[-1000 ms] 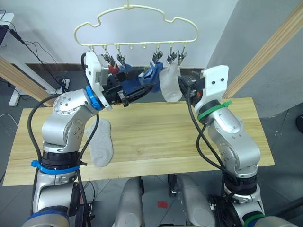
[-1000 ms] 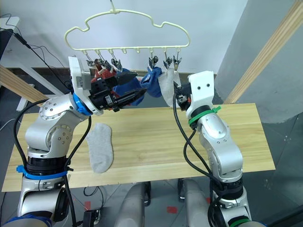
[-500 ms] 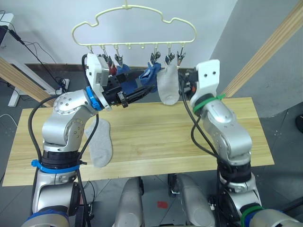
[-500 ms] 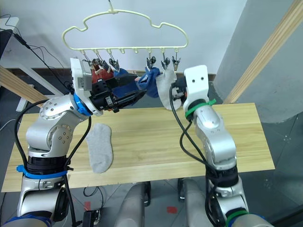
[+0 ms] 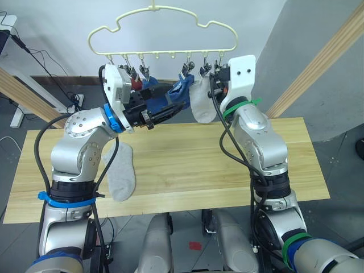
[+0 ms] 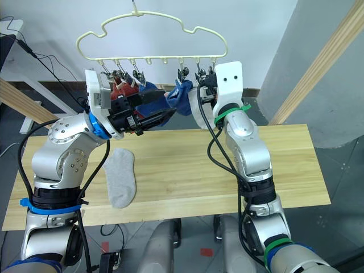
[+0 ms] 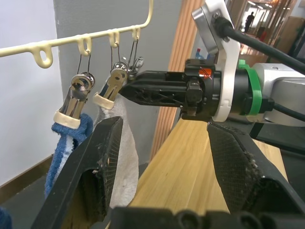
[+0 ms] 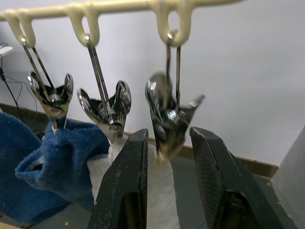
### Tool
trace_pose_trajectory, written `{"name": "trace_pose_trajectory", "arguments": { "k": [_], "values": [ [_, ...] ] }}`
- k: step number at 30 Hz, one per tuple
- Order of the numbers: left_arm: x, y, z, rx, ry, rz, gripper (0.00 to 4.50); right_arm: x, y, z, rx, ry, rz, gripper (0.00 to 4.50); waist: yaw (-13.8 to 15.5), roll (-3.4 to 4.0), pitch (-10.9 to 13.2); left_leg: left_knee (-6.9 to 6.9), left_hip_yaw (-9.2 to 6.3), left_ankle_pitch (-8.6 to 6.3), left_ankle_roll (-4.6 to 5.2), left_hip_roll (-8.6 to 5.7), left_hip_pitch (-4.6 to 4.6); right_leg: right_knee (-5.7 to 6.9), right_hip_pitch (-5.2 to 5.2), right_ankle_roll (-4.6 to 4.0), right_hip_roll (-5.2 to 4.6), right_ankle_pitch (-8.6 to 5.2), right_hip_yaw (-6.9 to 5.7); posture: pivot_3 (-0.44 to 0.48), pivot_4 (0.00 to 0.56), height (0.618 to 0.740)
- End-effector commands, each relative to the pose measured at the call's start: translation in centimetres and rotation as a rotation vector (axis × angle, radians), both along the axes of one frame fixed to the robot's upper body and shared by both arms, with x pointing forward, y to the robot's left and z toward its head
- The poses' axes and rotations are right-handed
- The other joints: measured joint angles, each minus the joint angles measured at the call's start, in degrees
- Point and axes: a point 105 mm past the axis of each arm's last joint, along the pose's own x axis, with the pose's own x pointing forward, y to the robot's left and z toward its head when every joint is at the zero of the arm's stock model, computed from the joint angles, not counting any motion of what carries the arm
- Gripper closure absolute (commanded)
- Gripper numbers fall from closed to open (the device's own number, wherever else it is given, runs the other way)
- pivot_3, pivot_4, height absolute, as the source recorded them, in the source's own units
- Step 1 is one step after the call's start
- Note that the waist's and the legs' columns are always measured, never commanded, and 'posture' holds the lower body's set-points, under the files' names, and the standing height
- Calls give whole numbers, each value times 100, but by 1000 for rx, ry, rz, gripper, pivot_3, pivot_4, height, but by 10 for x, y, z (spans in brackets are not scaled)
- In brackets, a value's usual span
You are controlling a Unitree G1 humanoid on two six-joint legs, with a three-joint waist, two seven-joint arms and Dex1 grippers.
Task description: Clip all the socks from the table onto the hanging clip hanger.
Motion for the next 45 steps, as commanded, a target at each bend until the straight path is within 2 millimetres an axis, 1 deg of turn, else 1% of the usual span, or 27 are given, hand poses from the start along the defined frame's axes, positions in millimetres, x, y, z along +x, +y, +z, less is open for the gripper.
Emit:
{"name": "trace_pose_trajectory", "arguments": {
  "k": [1,8,12,25,28,34,37,39,45],
  "values": [
    [-6,-2,11,5,-63,-12,1412,-6,-3,15,34,-61,-19,3087,0,0,0,0,0,0,0,0,0,0,0,0,0,0,0,-34,371,740],
    [-6,-3,11,5,-63,-15,1412,-10,-2,21,62,-85,-9,3087,-1,0,0,0,0,0,0,0,0,0,0,0,0,0,0,-34,371,740],
    [-6,-3,10,6,-61,-17,1412,-12,5,28,77,-103,29,3087,-2,0,0,0,1,0,0,0,0,0,0,0,0,0,1,-41,371,740],
    [-6,-4,10,9,-61,-16,1412,-8,16,39,92,-127,53,3087,-2,0,0,0,1,0,0,0,0,0,0,-2,0,1,1,-37,371,740],
    [-7,-4,10,9,-62,-17,1412,-8,15,37,84,-117,48,3087,-1,0,0,0,0,0,0,1,0,0,0,-3,0,2,0,-35,367,740],
    [-6,-5,9,8,-60,-20,1412,-9,6,30,51,-104,19,3087,1,0,0,0,0,0,0,1,0,0,0,-8,-1,5,0,-44,367,740],
    [-6,-6,9,7,-59,-23,1412,-9,6,27,47,-93,19,2525,-1,0,0,0,0,0,0,0,0,0,0,-8,-1,5,1,-46,367,740],
    [-6,-6,9,7,-59,-24,1412,-9,7,26,43,-88,22,1925,-10,0,0,0,2,0,0,0,0,0,0,-8,0,5,1,-47,366,740],
    [-6,-5,9,8,-59,-23,1412,-9,7,27,48,-89,15,1925,-9,0,0,0,0,0,0,1,0,1,0,-7,1,4,-1,-46,366,740]
  ]
}}
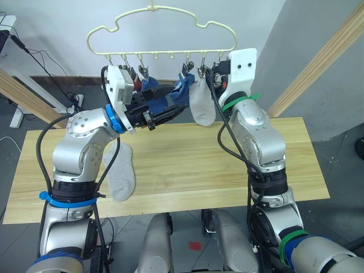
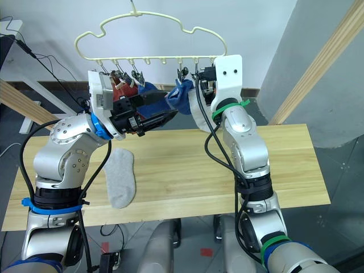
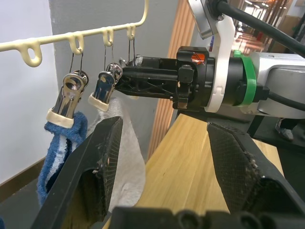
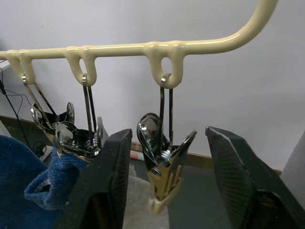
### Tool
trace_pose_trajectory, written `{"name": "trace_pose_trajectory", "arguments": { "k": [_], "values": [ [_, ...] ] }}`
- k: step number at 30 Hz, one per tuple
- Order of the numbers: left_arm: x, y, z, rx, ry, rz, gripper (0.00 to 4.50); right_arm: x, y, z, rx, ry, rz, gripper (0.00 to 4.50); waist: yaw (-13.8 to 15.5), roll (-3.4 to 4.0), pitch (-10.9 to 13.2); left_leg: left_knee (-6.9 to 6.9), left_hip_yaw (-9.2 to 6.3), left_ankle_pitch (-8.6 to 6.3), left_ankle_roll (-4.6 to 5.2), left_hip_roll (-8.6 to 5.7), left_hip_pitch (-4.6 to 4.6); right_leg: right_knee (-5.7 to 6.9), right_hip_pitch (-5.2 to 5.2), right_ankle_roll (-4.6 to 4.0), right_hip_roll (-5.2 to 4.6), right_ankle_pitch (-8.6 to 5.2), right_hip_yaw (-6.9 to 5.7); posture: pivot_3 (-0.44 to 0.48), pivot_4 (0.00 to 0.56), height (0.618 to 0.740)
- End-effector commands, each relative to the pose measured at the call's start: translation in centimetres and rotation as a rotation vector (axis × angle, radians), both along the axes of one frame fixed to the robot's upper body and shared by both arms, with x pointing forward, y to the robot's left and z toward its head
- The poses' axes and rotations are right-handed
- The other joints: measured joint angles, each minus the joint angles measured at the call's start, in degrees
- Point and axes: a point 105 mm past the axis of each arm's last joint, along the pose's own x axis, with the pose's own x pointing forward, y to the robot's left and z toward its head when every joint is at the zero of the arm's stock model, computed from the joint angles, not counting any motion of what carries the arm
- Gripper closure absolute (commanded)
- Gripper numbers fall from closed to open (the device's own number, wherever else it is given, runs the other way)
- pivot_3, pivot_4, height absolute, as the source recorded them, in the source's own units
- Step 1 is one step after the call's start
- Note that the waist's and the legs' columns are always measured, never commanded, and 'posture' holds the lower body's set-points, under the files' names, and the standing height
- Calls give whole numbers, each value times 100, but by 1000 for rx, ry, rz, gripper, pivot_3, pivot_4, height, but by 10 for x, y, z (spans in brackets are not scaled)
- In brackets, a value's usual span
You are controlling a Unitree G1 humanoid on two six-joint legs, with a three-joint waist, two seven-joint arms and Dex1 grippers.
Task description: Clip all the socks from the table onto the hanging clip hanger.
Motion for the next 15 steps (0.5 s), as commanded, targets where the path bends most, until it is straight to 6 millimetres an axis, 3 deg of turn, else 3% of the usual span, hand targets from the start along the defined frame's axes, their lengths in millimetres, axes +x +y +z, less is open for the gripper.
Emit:
{"name": "trace_pose_trajectory", "arguments": {
  "k": [1,15],
  "values": [
    [-5,-2,11,3,-63,-12,1412,-9,1,17,20,-70,1,1925,1,0,0,0,0,0,0,0,0,0,0,0,0,0,1,-46,366,740],
    [-6,0,10,6,-61,-5,1412,-14,24,27,75,-66,83,1925,9,0,0,0,-1,0,0,0,0,0,0,0,-1,0,0,-37,371,740]
  ]
}}
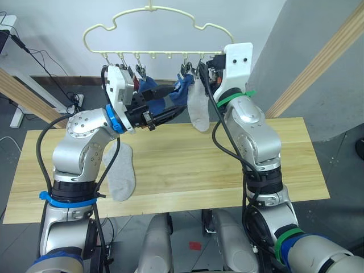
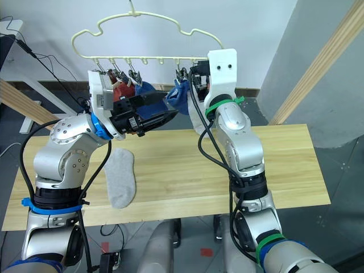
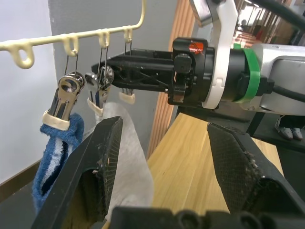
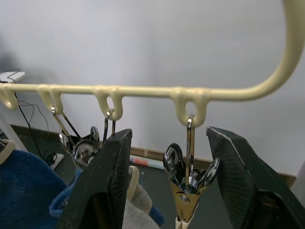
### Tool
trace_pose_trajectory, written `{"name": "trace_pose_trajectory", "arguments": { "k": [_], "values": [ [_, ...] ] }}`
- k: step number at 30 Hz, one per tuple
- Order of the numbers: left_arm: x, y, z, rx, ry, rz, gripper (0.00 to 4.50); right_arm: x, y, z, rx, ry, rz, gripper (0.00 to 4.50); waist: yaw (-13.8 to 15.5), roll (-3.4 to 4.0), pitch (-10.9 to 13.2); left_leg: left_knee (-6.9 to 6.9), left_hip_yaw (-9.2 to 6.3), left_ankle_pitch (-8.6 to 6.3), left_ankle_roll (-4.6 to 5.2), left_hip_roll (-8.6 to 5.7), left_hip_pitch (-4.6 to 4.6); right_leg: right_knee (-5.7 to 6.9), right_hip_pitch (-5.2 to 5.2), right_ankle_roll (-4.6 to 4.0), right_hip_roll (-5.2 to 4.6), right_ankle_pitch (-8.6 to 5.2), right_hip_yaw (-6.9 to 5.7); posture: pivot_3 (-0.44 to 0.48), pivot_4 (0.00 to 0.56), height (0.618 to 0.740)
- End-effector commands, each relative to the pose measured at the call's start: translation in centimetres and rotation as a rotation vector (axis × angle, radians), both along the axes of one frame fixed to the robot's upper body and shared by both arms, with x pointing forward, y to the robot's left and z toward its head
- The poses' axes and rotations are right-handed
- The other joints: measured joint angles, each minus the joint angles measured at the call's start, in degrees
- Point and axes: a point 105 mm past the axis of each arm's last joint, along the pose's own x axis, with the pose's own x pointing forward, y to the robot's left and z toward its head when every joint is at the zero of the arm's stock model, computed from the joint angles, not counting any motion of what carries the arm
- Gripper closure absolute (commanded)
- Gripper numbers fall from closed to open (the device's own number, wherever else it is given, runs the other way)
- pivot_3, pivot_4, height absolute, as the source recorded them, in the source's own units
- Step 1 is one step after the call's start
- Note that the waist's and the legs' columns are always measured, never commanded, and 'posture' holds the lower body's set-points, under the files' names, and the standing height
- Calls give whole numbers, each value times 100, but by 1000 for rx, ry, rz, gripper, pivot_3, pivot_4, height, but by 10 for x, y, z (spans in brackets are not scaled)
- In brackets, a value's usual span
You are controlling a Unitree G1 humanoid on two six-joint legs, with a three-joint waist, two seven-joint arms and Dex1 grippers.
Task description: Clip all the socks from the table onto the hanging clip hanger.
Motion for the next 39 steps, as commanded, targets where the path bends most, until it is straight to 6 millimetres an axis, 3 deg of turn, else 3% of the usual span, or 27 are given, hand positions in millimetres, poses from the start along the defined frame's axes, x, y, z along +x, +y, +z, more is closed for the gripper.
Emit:
{"name": "trace_pose_trajectory", "arguments": {
  "k": [1,21,29,39],
  "values": [
    [-6,-1,10,3,-61,-5,1412,-9,7,18,29,-59,41,1925,0,0,0,0,0,0,0,0,0,0,0,0,0,0,1,-34,370,740],
    [-7,-1,10,5,-64,-1,1412,-5,13,17,84,-43,76,1925,0,0,0,0,0,0,0,1,0,0,0,0,0,0,0,-27,372,740],
    [-7,-1,9,8,-62,-6,1412,-6,-2,16,-3,-81,-25,1925,2,0,0,0,0,-1,1,0,0,0,0,5,0,-3,0,-34,374,740],
    [-7,-1,9,10,-60,-7,1412,-13,-10,6,9,-58,-114,1925,-3,0,0,0,0,0,0,0,0,0,0,5,1,-3,0,-33,374,740]
  ]
}}
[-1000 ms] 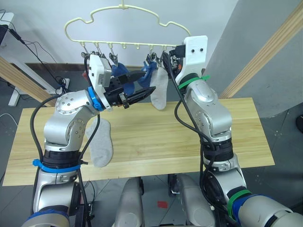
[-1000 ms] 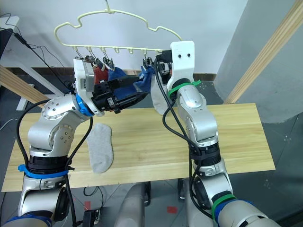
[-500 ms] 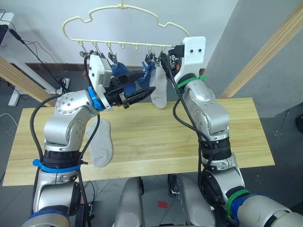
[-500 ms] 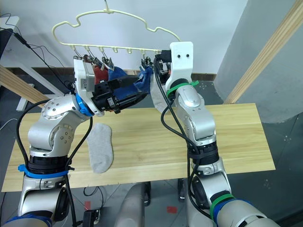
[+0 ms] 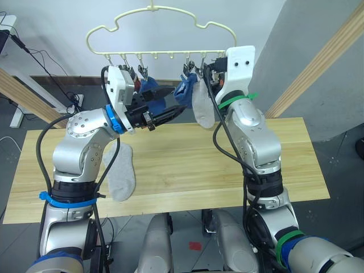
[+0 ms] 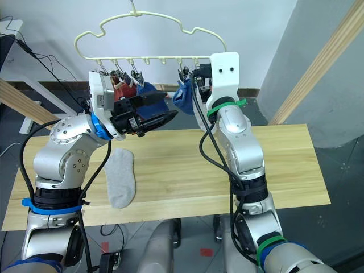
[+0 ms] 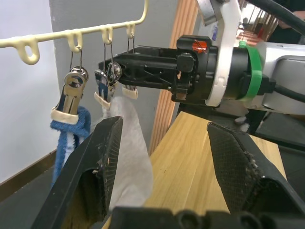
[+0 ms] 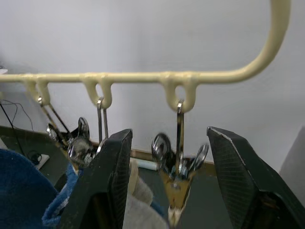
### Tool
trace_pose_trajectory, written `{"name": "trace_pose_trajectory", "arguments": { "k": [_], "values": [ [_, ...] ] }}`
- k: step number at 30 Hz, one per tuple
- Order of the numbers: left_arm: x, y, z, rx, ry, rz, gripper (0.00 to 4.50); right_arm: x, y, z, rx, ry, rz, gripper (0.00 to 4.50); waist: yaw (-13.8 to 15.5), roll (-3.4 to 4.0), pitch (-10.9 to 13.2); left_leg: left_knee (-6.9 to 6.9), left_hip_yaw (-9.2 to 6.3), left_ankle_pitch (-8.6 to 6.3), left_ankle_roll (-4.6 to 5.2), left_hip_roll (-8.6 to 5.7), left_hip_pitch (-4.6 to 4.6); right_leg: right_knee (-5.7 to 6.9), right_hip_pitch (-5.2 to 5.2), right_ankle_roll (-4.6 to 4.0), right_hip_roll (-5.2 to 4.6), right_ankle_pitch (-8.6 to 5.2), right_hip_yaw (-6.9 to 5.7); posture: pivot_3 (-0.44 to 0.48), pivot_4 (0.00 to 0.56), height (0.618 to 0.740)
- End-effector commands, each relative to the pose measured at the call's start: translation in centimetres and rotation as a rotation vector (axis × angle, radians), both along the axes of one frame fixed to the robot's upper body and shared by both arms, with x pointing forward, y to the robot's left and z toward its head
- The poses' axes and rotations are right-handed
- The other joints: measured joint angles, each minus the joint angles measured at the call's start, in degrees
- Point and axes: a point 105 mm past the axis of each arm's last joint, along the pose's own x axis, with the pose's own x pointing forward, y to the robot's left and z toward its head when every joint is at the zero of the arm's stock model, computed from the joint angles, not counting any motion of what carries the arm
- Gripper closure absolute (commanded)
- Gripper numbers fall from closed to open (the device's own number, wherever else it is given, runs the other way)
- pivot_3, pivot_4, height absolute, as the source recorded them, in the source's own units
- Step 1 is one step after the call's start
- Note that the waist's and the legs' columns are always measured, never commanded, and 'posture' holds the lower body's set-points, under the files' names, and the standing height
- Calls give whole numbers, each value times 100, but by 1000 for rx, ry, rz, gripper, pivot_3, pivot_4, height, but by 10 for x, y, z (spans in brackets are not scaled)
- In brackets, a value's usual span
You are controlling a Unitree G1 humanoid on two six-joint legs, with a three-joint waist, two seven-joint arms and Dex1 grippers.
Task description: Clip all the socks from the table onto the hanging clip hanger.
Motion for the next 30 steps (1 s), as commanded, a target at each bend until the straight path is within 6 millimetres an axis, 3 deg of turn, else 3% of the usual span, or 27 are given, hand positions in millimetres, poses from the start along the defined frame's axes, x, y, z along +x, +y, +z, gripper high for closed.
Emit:
{"name": "trace_pose_trajectory", "arguments": {
  "k": [1,18,30],
  "values": [
    [-7,-1,10,3,-60,-13,1412,-12,-3,14,28,-65,-34,1925,3,0,0,0,0,0,0,1,0,0,0,0,0,0,0,-33,374,740],
    [-7,-2,11,5,-64,-14,1412,-27,28,16,140,-32,175,1925,5,0,0,0,-1,-1,1,0,0,-1,0,1,-1,-1,0,-30,368,740],
    [-7,-1,11,8,-67,-13,1412,-21,32,14,134,-33,183,1925,6,0,0,0,-1,0,1,0,0,-1,0,1,-1,-1,0,-25,367,740]
  ]
}}
